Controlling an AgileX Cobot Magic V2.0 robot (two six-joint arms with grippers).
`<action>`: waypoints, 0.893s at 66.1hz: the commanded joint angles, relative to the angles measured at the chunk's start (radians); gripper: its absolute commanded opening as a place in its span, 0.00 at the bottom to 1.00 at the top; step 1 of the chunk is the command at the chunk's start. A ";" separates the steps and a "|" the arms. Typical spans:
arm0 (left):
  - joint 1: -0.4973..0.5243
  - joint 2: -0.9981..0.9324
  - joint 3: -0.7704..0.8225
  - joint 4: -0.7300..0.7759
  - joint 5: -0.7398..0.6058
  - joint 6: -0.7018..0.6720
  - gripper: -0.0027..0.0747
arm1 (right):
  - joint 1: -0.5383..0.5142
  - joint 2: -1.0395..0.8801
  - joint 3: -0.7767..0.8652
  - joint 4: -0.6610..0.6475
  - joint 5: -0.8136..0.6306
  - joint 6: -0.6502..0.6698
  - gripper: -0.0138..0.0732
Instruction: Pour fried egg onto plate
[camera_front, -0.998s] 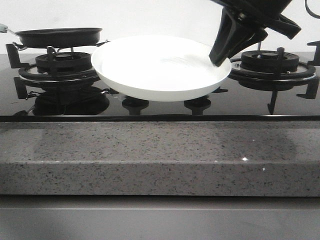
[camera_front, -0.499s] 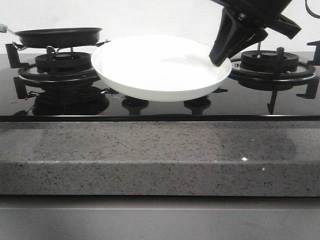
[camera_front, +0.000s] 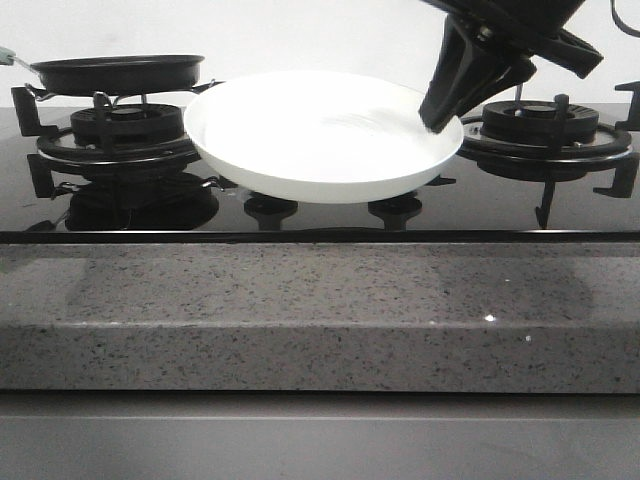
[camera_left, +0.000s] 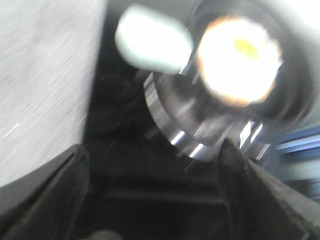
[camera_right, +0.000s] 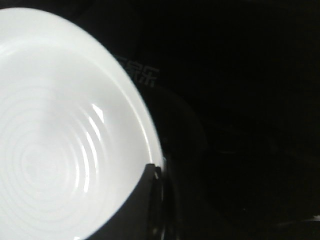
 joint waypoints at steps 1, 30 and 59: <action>0.006 0.023 -0.074 -0.144 -0.005 0.016 0.71 | 0.000 -0.039 -0.025 0.022 -0.035 -0.001 0.08; 0.006 0.258 -0.161 -0.489 0.031 0.016 0.71 | 0.000 -0.039 -0.025 0.022 -0.035 -0.001 0.08; 0.006 0.348 -0.168 -0.685 0.101 0.016 0.68 | 0.000 -0.039 -0.025 0.023 -0.035 -0.001 0.08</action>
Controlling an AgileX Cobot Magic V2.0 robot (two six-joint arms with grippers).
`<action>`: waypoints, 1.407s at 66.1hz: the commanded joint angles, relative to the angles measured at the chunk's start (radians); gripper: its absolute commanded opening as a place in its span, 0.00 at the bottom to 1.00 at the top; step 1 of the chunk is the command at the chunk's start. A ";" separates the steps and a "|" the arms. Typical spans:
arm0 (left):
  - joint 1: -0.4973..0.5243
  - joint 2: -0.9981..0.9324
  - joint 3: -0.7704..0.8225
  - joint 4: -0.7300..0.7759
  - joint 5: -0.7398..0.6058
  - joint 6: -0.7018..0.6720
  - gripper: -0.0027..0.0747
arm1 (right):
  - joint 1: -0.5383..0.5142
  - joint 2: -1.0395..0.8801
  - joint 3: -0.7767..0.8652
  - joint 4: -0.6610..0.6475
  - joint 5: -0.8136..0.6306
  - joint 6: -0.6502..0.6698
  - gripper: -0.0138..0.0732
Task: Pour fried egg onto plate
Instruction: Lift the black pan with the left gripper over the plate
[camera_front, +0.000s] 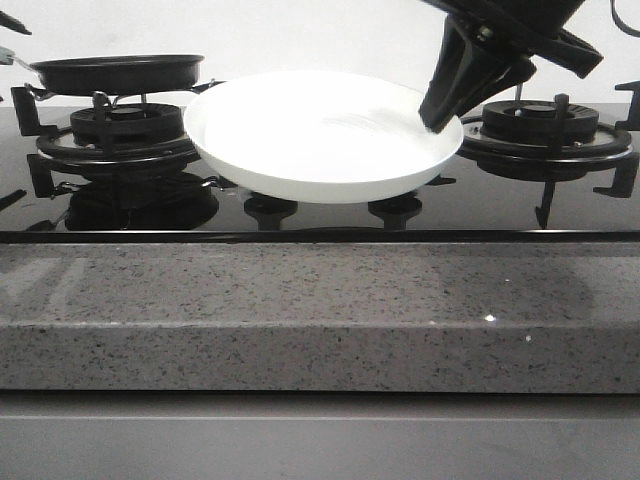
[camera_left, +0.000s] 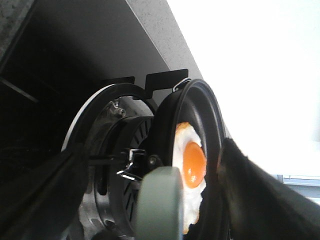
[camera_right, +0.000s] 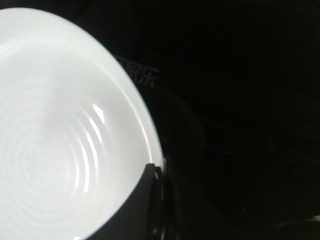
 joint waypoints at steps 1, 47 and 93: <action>0.004 -0.050 -0.036 -0.082 0.037 0.003 0.67 | 0.000 -0.039 -0.025 0.023 -0.035 -0.001 0.08; 0.068 -0.050 -0.036 -0.122 0.177 0.003 0.15 | 0.000 -0.039 -0.025 0.023 -0.035 -0.001 0.08; 0.088 -0.222 -0.036 -0.161 0.266 0.129 0.01 | 0.000 -0.039 -0.025 0.023 -0.035 -0.001 0.08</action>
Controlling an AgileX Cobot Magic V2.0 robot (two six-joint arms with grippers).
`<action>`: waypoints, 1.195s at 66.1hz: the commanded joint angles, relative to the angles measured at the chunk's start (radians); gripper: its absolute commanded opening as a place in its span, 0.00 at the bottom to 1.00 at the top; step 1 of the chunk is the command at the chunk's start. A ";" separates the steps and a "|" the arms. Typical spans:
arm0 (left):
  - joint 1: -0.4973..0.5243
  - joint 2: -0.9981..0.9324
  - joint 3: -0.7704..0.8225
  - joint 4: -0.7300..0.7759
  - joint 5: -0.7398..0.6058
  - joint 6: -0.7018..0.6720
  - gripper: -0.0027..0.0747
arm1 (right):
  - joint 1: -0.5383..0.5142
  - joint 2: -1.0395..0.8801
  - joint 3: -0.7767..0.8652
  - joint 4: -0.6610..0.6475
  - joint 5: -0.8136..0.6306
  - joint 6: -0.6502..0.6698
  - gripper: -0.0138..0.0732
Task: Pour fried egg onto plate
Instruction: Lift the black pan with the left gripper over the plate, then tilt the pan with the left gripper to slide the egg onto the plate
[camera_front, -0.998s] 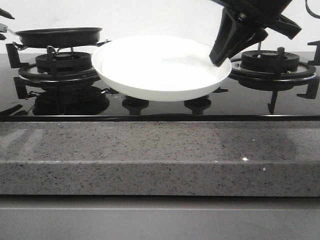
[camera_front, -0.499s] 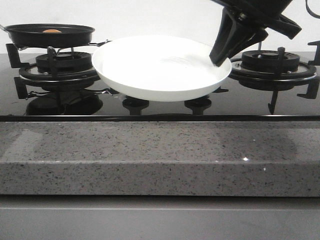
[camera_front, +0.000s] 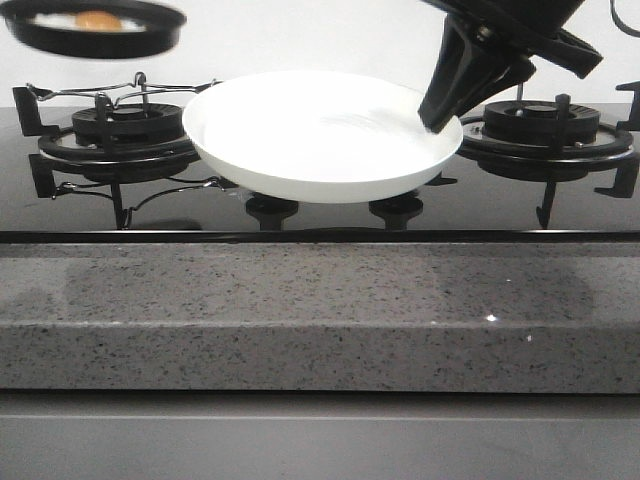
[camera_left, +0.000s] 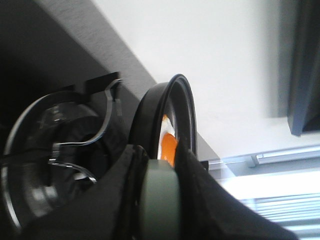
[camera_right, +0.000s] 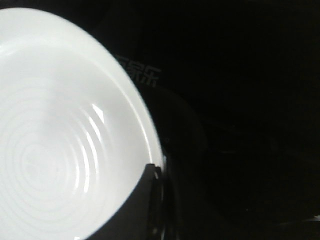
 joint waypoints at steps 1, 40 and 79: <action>-0.001 -0.119 -0.032 -0.083 0.102 0.025 0.01 | 0.000 -0.039 -0.025 0.023 -0.035 -0.005 0.08; -0.339 -0.446 0.061 0.214 -0.169 0.116 0.01 | 0.000 -0.039 -0.025 0.023 -0.035 -0.005 0.08; -0.700 -0.483 0.057 0.373 -0.464 0.424 0.01 | 0.000 -0.039 -0.025 0.023 -0.035 -0.005 0.08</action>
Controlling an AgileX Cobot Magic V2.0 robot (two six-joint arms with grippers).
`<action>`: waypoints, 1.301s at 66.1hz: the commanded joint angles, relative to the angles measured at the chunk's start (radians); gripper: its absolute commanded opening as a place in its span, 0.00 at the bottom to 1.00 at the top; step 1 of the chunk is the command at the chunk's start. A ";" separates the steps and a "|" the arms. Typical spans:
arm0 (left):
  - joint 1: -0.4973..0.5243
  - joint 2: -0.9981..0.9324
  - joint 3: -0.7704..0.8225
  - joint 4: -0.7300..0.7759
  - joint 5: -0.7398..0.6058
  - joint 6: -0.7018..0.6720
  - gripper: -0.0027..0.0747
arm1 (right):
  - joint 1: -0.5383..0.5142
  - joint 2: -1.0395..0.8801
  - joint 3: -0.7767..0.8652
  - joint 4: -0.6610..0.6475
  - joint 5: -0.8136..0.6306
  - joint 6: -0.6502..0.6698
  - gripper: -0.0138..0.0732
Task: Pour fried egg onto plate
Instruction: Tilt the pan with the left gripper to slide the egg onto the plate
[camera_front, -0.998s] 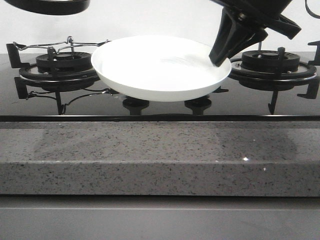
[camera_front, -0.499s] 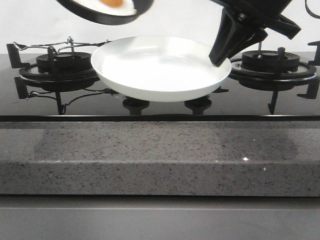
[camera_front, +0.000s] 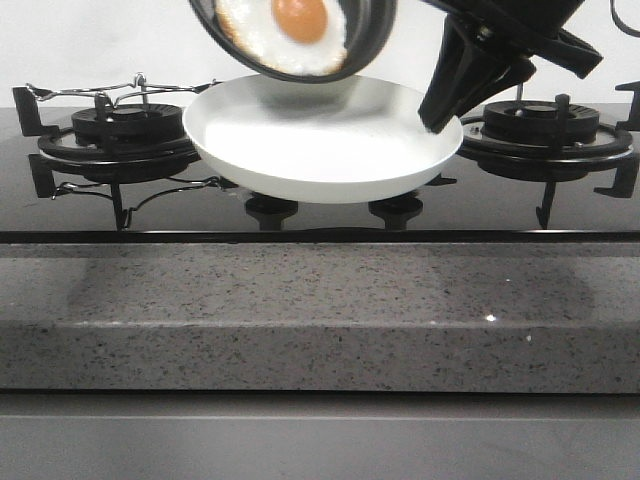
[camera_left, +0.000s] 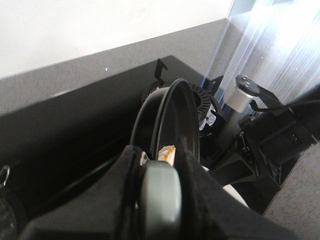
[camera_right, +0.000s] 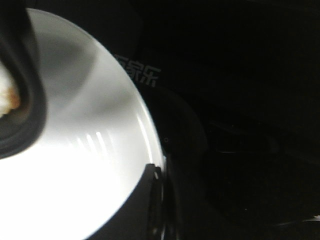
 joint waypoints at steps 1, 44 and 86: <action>-0.044 -0.057 -0.035 -0.042 -0.093 0.064 0.01 | 0.000 -0.039 -0.025 0.023 -0.035 -0.003 0.08; -0.128 -0.061 -0.037 0.138 -0.155 0.109 0.01 | 0.000 -0.039 -0.025 0.023 -0.035 -0.003 0.08; -0.130 -0.098 -0.037 0.126 -0.169 0.255 0.01 | 0.000 -0.039 -0.025 0.023 -0.035 -0.003 0.08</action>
